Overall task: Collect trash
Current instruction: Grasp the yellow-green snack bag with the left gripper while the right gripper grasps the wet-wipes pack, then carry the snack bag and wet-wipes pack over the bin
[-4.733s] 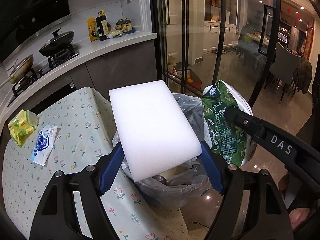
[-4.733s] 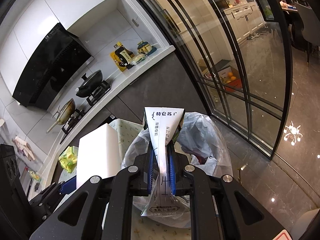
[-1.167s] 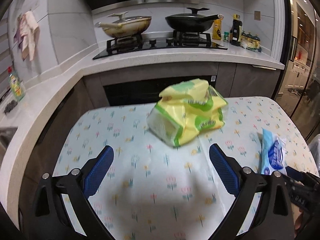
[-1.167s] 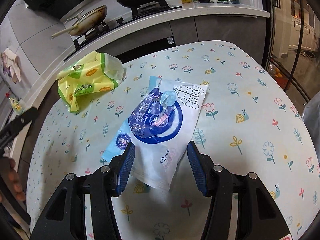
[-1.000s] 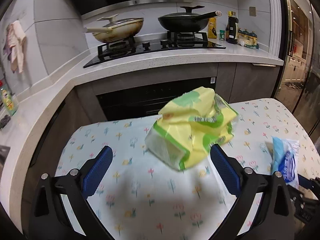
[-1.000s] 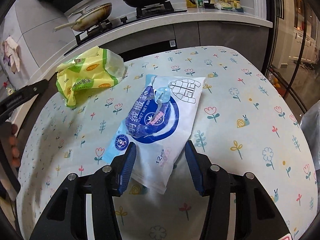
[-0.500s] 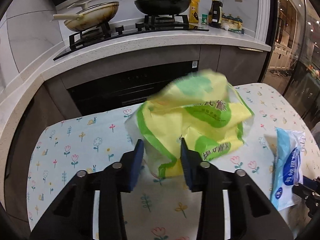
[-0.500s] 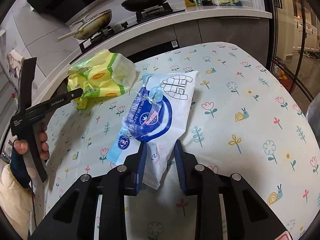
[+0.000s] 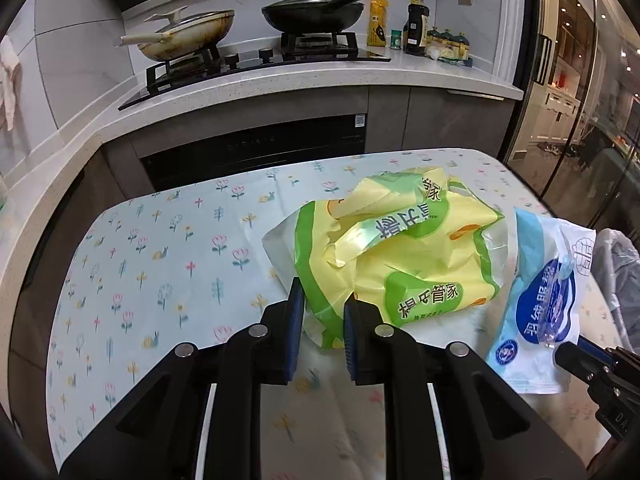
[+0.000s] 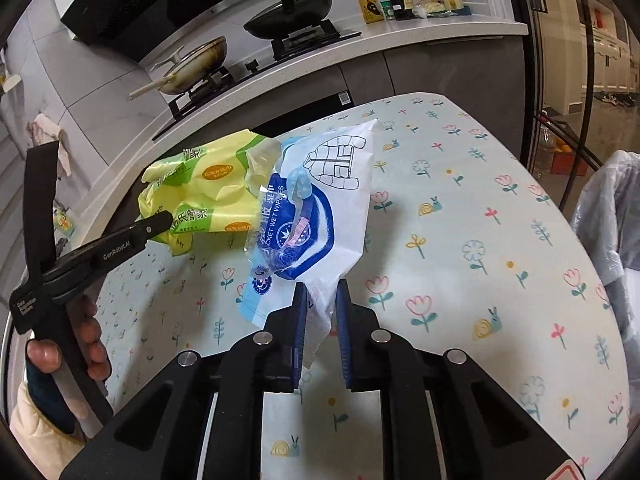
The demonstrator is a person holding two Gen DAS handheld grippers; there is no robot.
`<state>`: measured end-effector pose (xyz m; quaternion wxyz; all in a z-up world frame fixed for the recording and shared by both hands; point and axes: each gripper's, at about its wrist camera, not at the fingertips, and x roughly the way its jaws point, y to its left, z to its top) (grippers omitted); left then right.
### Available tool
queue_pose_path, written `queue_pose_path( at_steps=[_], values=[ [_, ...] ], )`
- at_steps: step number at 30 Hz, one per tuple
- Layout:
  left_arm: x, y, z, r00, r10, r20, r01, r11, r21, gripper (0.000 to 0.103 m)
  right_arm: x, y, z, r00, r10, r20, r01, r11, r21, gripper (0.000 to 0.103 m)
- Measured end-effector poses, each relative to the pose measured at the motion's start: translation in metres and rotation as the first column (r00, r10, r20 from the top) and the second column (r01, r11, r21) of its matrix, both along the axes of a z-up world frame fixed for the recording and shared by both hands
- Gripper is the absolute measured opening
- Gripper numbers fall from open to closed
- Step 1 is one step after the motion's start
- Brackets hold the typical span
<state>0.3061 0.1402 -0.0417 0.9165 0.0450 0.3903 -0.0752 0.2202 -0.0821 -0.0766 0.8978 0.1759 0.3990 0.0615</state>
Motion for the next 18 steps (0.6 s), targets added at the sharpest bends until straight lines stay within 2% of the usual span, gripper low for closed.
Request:
queue_pose_path(
  at_steps=[7, 18],
  values=[
    [-0.045, -0.039, 0.026, 1.000, -0.026, 0.016, 0.026, 0.999, -0.023, 0.017, -0.042, -0.049, 0.029, 0.996, -0.074, 0.051, 0.072, 0.997, 0.031, 0.014],
    [-0.099, -0.125, 0.066, 0.991, -0.116, 0.063, 0.118, 0.993, -0.029, 0.017, -0.107, -0.130, 0.068, 0.976, -0.176, 0.129, 0.171, 0.984, 0.045, 0.014]
  ],
)
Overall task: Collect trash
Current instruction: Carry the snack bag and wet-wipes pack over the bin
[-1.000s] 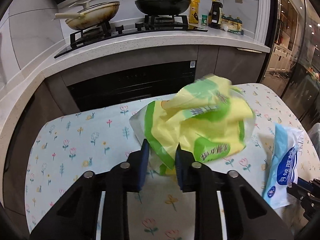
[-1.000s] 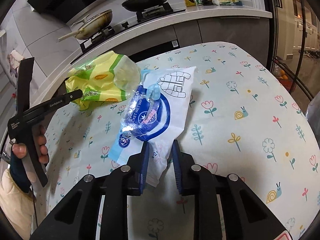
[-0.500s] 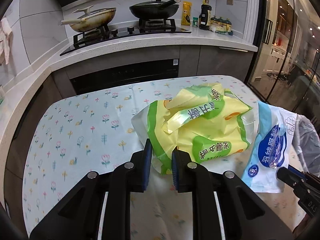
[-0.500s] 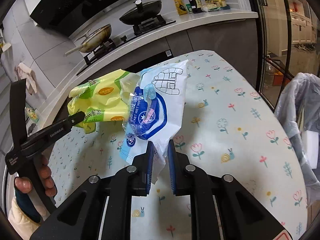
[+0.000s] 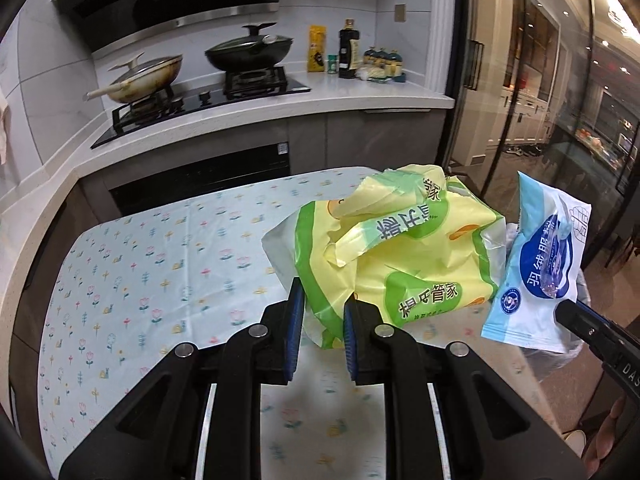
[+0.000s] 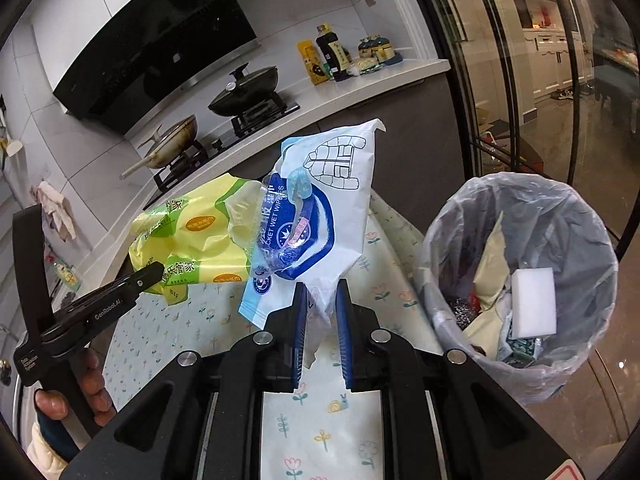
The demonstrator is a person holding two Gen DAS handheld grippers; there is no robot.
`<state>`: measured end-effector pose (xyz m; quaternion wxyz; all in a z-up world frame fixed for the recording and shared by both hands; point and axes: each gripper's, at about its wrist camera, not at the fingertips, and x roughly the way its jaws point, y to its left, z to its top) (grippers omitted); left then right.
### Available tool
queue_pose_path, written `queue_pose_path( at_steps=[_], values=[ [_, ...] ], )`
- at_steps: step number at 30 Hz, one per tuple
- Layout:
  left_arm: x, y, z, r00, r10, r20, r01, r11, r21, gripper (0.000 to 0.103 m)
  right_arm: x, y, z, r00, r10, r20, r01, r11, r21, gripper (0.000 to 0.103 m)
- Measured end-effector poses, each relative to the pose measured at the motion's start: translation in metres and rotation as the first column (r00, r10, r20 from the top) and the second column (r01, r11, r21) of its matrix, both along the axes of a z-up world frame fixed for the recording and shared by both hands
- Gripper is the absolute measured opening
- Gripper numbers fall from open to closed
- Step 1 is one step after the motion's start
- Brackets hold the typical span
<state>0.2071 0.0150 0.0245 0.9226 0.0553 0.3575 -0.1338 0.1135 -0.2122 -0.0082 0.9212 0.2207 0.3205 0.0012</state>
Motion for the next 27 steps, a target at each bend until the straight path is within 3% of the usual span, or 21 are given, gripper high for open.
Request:
queue_pose_path(
  at_steps=[14, 27],
  values=[
    [-0.054, -0.105, 0.019, 0.994, -0.106, 0.036, 0.106, 0.994, 0.021, 0.017, -0.062, -0.094, 0.017, 0.993, -0.107, 0.054, 0.107, 0.994, 0.010, 0.014],
    [-0.079, -0.182, 0.015, 0.982, -0.184, 0.030, 0.183, 0.982, 0.043, 0.017, -0.098, -0.166, 0.015, 0.978, -0.199, 0.065, 0.197, 0.980, 0.033, 0.014]
  ],
)
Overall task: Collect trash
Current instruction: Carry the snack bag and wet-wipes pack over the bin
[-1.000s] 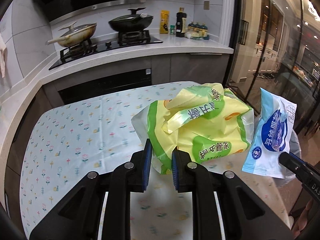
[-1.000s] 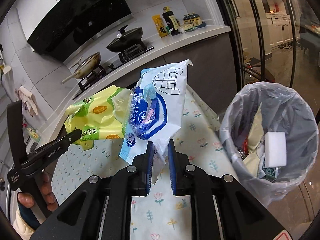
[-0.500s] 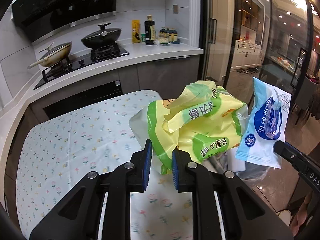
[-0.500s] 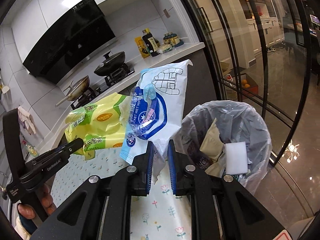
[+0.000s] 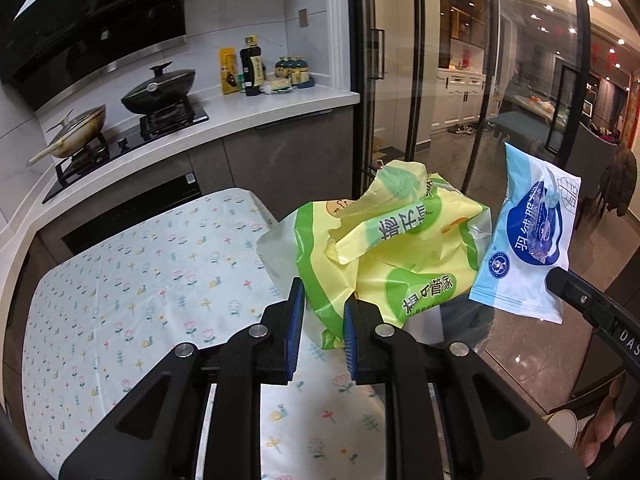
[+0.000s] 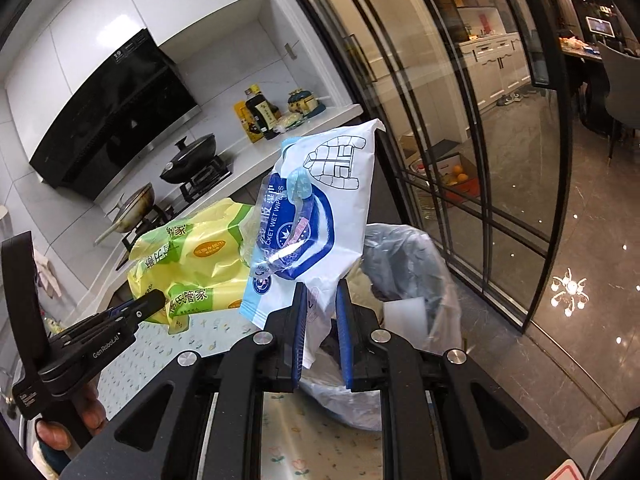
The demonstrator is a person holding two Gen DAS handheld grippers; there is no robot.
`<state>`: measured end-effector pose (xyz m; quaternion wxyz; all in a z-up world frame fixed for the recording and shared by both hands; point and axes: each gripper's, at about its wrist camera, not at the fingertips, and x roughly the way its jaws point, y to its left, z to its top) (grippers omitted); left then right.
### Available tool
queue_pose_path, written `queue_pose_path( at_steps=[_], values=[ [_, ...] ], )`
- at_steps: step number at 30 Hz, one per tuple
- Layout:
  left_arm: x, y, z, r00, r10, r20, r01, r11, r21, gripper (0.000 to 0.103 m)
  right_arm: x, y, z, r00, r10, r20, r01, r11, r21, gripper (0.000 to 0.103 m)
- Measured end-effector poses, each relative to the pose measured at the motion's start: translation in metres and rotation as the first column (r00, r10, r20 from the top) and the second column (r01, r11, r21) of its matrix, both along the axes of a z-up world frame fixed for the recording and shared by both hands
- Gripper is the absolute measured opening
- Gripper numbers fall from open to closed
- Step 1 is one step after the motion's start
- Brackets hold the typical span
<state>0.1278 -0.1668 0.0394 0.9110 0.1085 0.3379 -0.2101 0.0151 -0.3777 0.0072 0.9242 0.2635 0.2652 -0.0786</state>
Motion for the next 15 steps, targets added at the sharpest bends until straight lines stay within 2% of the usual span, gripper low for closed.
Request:
queue_pose_path(
  at_steps=[15],
  values=[
    [-0.002, -0.060, -0.023, 0.998, -0.048, -0.041, 0.050, 0.998, 0.040, 0.018, -0.010, -0.044, -0.017, 0.998, -0.052, -0.022, 0.052, 0.998, 0.024, 0.014]
  ],
)
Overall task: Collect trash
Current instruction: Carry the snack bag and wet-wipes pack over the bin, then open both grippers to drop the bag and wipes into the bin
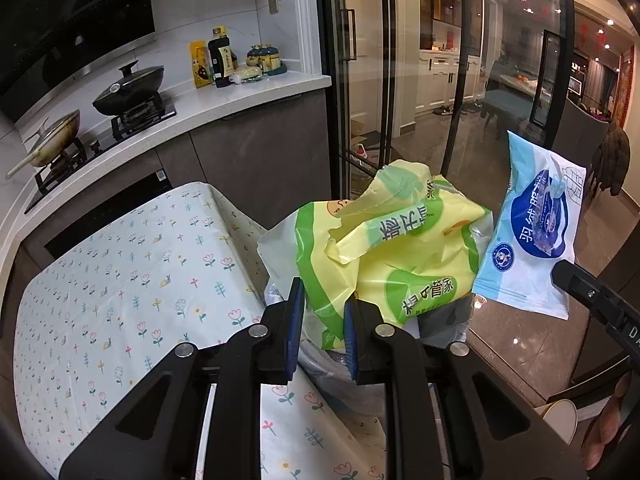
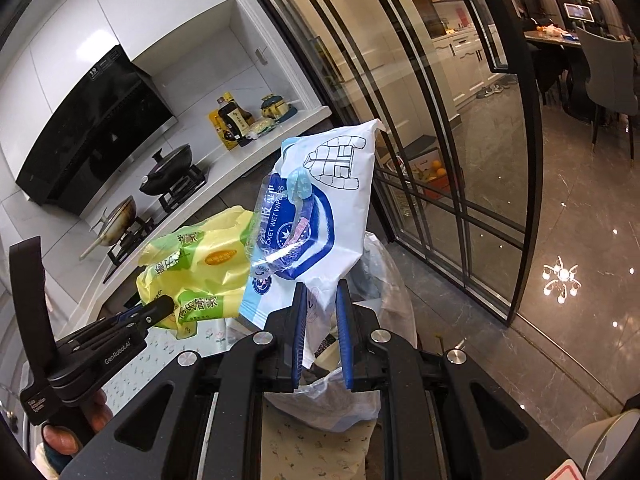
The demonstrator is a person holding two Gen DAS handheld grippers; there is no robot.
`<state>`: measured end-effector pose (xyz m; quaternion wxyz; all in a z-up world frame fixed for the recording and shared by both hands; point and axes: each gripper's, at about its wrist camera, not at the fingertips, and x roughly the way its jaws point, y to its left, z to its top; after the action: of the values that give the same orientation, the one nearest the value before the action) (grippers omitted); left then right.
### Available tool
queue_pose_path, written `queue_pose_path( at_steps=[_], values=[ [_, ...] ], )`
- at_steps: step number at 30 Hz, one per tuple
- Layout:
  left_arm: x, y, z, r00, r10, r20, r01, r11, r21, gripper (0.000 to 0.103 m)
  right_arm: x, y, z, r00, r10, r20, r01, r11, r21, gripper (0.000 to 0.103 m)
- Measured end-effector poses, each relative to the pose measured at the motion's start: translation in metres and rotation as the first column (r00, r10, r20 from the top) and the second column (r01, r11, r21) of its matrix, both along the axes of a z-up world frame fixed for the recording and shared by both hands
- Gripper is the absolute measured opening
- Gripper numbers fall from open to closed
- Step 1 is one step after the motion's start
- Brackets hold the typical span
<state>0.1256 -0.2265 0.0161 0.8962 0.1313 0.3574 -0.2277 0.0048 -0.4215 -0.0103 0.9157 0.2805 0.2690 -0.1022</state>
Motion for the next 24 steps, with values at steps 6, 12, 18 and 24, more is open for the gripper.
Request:
queue_pose_path(
  at_steps=[6, 12, 18, 24],
  values=[
    [0.009, -0.008, -0.010, 1.000, 0.012, -0.019, -0.011, 1.000, 0.020, 0.018, 0.009, -0.002, -0.008, 1.000, 0.008, -0.020, -0.008, 1.000, -0.005, 0.014],
    [0.019, -0.011, -0.024, 0.999, 0.024, -0.042, -0.022, 0.999, 0.039, 0.020, 0.026, 0.002, -0.022, 0.998, 0.026, -0.052, -0.026, 1.000, 0.000, 0.014],
    [0.031, -0.006, -0.034, 0.997, 0.052, -0.049, -0.050, 0.998, 0.042, 0.027, 0.049, 0.009, -0.037, 0.994, 0.053, -0.092, -0.052, 0.999, 0.010, 0.015],
    [0.038, 0.003, -0.038, 0.995, 0.091, -0.041, -0.089, 0.995, 0.038, 0.057, 0.069, 0.015, -0.045, 0.991, 0.051, -0.122, -0.051, 0.999, 0.005, 0.024]
  ],
)
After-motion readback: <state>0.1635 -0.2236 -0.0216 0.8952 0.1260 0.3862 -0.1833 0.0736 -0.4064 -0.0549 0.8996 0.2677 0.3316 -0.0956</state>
